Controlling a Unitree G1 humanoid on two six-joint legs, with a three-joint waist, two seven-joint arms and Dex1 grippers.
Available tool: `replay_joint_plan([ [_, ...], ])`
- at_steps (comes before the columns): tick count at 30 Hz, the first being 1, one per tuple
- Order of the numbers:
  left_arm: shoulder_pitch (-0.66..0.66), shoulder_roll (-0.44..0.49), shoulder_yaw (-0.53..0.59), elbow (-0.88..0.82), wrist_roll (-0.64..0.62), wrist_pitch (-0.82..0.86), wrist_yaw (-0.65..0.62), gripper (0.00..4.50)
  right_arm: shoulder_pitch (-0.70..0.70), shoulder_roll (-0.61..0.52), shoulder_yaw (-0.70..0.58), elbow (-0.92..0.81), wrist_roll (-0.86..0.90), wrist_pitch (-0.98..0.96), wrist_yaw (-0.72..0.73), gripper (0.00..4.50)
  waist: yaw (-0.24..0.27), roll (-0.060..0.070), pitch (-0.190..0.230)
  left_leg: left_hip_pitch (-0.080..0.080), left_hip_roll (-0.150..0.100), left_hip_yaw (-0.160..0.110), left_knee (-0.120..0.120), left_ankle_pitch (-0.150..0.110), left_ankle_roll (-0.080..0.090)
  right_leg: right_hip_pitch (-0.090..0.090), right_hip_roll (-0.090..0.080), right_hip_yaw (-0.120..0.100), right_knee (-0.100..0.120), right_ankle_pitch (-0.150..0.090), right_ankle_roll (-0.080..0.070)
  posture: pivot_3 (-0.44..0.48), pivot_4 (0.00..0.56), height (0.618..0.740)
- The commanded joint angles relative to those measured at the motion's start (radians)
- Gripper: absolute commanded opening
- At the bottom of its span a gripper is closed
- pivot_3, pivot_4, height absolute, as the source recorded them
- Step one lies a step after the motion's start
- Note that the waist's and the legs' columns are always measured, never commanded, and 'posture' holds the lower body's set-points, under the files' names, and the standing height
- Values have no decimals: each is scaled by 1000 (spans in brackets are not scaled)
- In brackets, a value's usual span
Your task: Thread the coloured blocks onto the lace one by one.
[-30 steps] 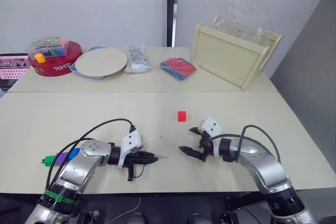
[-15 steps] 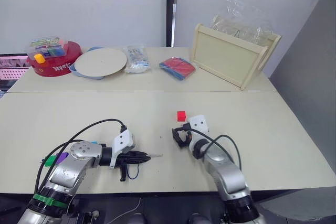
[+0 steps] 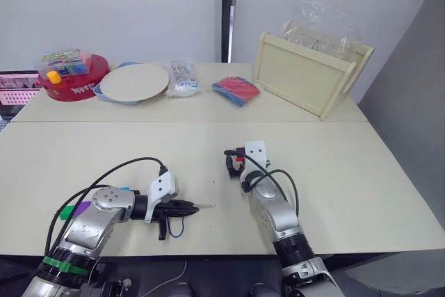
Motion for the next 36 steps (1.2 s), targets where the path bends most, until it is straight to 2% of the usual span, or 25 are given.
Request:
replay_joint_plan([
  [1,-1,8,10,-21,-4,-5,-1,0,31,34,5,-53,16,-23,18,3348,-1,0,0,0,0,0,0,0,0,0,0,0,0,0,0,0,150,740],
  [7,-1,7,5,-18,-3,-10,-7,0,52,25,10,-99,18,-46,42,1250,-1,0,0,0,0,0,-1,0,0,0,0,0,0,0,0,0,150,740],
  [8,0,7,5,-17,-2,-12,-8,0,55,26,8,-102,18,-47,44,1168,-1,0,0,0,0,0,-1,0,0,-1,0,0,0,0,0,0,150,740],
  [12,0,4,2,-14,0,-23,-11,0,155,-4,54,-249,36,-25,125,1168,0,0,0,0,0,0,-2,0,0,-1,0,0,0,0,0,0,150,740],
  [15,-4,-1,-2,-11,0,-29,-13,0,285,-40,97,-400,42,7,170,1168,3,0,0,-1,0,0,-3,0,0,-1,0,0,-1,0,0,0,150,740],
  [18,-18,-9,-11,1,2,-35,-19,0,489,-139,162,-630,70,29,263,1168,7,0,0,-2,0,0,-4,0,0,-1,0,0,-2,0,0,0,150,740],
  [21,-31,-13,-19,14,5,-41,-25,0,595,-199,161,-757,129,94,319,1168,2,0,0,-2,0,0,-3,0,0,-1,0,0,-5,0,0,0,150,740],
  [24,-41,-15,-26,24,9,-46,-27,0,648,-246,163,-819,174,171,358,1168,0,0,0,1,0,0,-3,0,0,2,0,0,-4,0,0,0,150,740],
  [28,-42,-12,-33,19,11,-47,-31,0,645,-248,174,-832,199,280,344,1168,0,0,0,2,1,0,-3,0,0,2,1,0,-4,0,0,0,150,740],
  [30,-41,-12,-33,15,13,-45,-32,0,629,-253,175,-833,201,300,347,2209,2,0,0,1,1,0,-3,0,0,2,1,0,-4,0,0,0,150,740],
  [34,-42,-12,-33,13,13,-40,-32,0,587,-288,145,-861,213,340,366,3569,4,0,0,1,1,0,-3,0,0,2,1,0,-5,0,0,0,150,740],
  [36,-47,-15,-33,16,13,-38,-32,0,550,-374,99,-914,278,398,453,4347,4,0,0,1,0,0,-3,0,0,2,1,0,-5,0,0,0,150,740],
])
